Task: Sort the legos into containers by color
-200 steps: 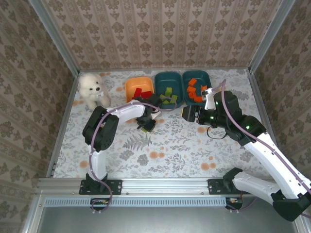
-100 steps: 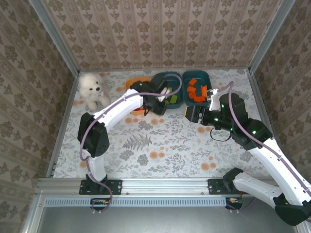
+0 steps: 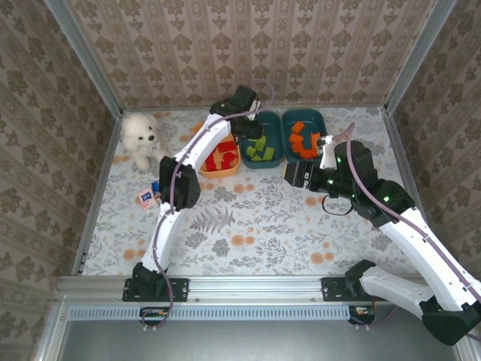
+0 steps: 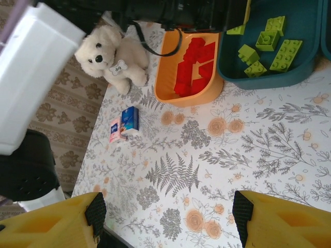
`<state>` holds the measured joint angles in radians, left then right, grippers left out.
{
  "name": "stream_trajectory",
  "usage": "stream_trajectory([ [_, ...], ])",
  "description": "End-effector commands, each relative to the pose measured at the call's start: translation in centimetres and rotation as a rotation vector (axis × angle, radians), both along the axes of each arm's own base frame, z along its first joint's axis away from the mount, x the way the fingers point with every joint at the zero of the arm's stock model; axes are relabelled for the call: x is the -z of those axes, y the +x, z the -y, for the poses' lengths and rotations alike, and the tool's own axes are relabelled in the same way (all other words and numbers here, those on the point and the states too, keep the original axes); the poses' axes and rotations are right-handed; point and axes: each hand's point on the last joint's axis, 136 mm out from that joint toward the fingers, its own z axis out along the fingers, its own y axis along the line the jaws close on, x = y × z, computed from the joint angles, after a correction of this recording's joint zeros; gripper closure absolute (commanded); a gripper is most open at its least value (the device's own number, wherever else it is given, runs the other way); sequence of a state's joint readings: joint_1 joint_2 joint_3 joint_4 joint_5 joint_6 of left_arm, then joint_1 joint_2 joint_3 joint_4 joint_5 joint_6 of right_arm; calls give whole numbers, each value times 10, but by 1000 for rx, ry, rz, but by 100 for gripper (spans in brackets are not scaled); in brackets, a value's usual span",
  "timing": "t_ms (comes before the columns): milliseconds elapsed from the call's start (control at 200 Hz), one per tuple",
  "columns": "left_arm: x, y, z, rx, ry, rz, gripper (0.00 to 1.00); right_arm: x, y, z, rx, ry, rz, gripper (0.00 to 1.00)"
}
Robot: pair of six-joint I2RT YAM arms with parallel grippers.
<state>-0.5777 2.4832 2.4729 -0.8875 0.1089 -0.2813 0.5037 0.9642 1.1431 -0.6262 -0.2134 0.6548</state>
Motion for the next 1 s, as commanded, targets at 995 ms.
stream_trajectory([
  [995, 45, 37, 5, -174, -77, -8, 44, -2, -6, 21, 33, 6, 7, 30],
])
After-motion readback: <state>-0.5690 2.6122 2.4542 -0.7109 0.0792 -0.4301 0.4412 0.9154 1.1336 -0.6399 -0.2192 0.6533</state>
